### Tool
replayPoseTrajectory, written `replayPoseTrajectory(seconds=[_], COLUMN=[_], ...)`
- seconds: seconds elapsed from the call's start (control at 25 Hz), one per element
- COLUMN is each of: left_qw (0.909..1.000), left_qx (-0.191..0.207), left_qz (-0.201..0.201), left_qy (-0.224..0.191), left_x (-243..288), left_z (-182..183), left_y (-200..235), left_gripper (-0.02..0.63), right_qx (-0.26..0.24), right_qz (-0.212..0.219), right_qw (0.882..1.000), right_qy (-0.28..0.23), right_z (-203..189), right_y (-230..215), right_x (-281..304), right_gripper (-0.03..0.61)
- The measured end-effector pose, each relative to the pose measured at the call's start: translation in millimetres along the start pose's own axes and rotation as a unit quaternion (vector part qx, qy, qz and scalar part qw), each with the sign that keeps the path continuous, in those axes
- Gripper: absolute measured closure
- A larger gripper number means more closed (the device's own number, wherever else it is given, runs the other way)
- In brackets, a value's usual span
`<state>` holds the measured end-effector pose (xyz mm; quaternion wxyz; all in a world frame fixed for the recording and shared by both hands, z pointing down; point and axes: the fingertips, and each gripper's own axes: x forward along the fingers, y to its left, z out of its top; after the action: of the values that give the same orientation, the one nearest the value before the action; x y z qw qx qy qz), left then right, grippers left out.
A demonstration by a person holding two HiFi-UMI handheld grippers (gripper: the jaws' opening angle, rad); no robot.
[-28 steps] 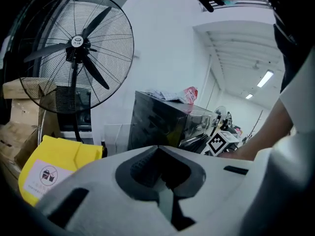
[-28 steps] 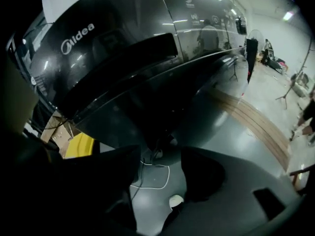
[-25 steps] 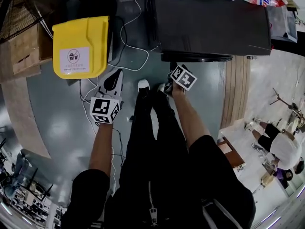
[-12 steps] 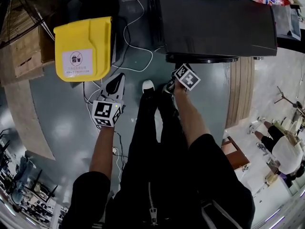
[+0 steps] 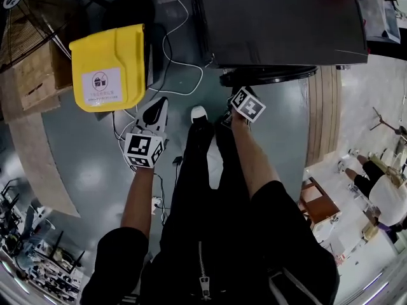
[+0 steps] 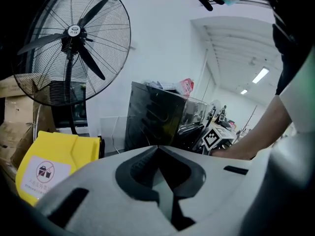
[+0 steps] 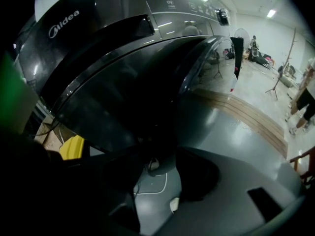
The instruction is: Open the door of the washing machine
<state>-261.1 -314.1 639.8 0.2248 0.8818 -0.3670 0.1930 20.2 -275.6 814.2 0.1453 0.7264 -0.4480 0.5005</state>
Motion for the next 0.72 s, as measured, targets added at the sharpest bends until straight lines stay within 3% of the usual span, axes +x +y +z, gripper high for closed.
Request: replayPoseTrajectory(seconds=[0.24,0.72], left_qw=[0.9996,0.9937], left_qx=[0.018,0.065], left_qz=[-0.019,-0.090], left_qy=[-0.001,0.012], left_x=[13.8,61.6], left_z=[10.2,20.6], left_y=[-18.7,-132.2], left_gripper=[0.612,0.612], right_qx=[-0.018,-0.070], right_qz=[0.013,0.057], right_qw=[1.000,0.994], right_qy=[0.012,0.060], right_z=[-20.1,-60.0], right_y=[-20.2,-80.1], right_x=[-14.8,-49.2], right_gripper=[0.387,0.407])
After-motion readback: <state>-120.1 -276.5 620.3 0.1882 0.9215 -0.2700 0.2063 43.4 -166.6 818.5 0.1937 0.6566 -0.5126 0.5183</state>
